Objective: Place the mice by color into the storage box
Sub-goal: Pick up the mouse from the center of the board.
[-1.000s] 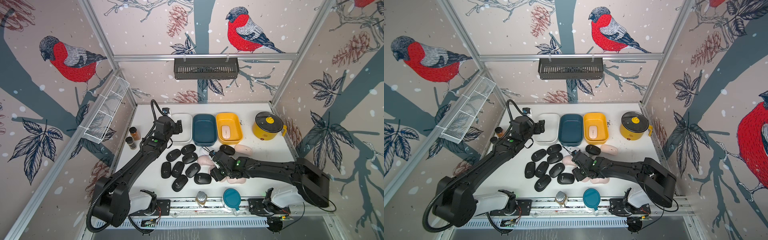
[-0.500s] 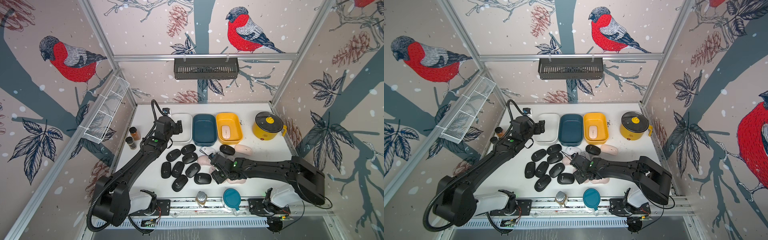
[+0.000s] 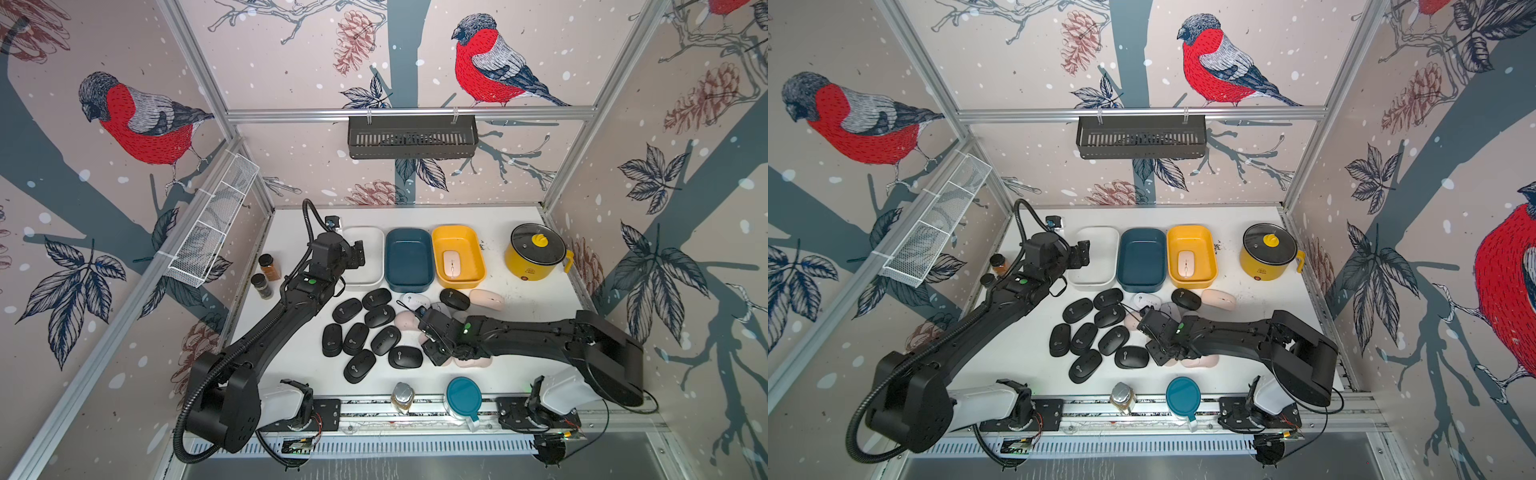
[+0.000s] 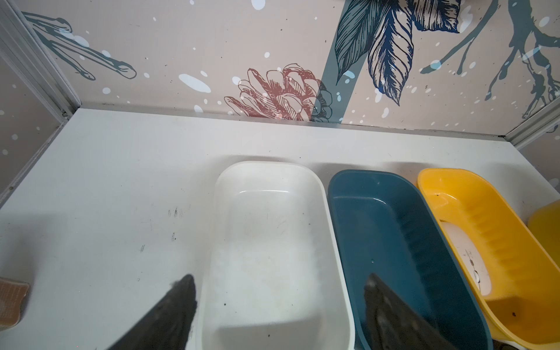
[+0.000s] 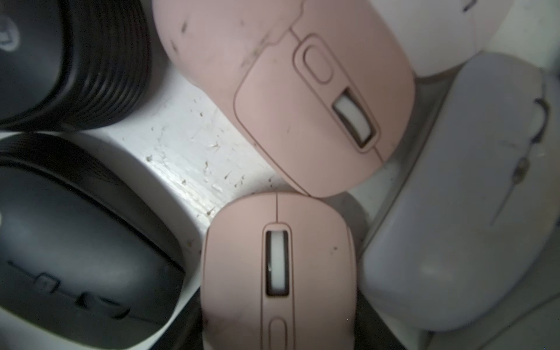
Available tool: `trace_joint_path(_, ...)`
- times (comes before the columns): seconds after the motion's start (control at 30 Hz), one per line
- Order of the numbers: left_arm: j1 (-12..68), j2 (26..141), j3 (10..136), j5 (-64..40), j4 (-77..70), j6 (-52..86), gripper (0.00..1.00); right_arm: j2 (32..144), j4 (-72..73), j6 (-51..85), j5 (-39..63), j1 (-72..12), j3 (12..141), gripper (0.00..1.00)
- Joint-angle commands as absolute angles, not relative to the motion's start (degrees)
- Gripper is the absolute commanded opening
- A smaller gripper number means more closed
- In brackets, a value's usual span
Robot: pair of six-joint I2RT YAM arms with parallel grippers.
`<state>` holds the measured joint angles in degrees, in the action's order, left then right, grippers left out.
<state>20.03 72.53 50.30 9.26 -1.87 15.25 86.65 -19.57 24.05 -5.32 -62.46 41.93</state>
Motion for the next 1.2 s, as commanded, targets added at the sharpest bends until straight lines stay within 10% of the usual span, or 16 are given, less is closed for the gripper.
trace_joint_path(0.0, 20.0, 72.6, 50.8, 9.7, -1.4, 16.0, 0.85, 84.9, -20.8, 24.5, -6.3, -62.6, 42.2, 0.55)
trace_joint_path(1.17, 20.9, 77.3, 64.3, 14.7, 4.8, 13.7, 0.84, 68.3, -16.9, 26.2, -2.0, -46.0, 44.8, 0.54)
